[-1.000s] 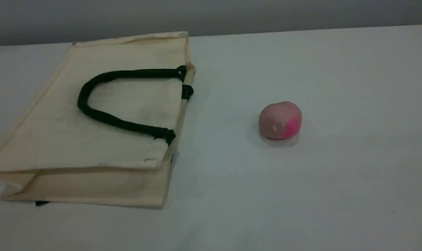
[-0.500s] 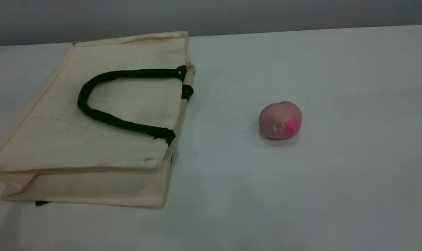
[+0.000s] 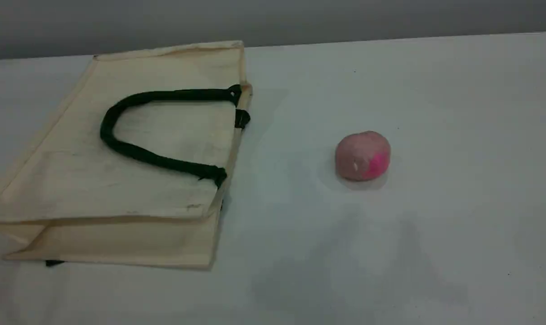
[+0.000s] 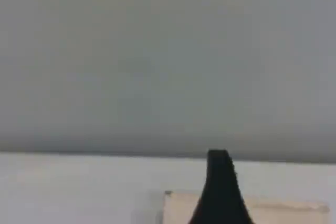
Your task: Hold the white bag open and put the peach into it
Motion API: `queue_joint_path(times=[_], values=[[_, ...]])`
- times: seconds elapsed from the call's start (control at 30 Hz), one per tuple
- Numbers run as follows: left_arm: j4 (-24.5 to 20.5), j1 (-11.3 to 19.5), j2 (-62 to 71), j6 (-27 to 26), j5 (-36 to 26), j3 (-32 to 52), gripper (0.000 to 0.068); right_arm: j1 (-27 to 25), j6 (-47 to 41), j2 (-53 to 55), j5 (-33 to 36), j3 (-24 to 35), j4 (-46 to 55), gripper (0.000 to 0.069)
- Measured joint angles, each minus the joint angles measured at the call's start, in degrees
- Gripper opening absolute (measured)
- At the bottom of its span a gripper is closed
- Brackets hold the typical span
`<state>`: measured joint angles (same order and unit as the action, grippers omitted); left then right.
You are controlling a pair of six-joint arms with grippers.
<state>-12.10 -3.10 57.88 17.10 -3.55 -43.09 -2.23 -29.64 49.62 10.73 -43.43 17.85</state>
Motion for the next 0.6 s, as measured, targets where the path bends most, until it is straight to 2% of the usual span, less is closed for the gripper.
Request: queue_joint_path(times=[0.2,0.3,0.47,0.6], values=[[0.12,-0.04,7.17,-4.08,-6.99,-7.34,0.0470,2.70,2.17,8.29,-2.69,-2.06,0.17,0.0388],[0.24,-0.63,11.03,-4.36,-9.42,-9.58,0.0470,4.78,2.25,12.23,-3.59,-2.97,0.17,0.0388],[0.18,-2.31,18.70,-4.94,-11.32,-11.77,0.0470,7.82,3.69,19.48,-0.38,-5.90,0.30,0.0388],[0.25,-2.31,25.00,-4.94,-11.72,-12.03,0.0470,8.01,4.35,24.17,2.58,-8.01,0.23,0.0388]])
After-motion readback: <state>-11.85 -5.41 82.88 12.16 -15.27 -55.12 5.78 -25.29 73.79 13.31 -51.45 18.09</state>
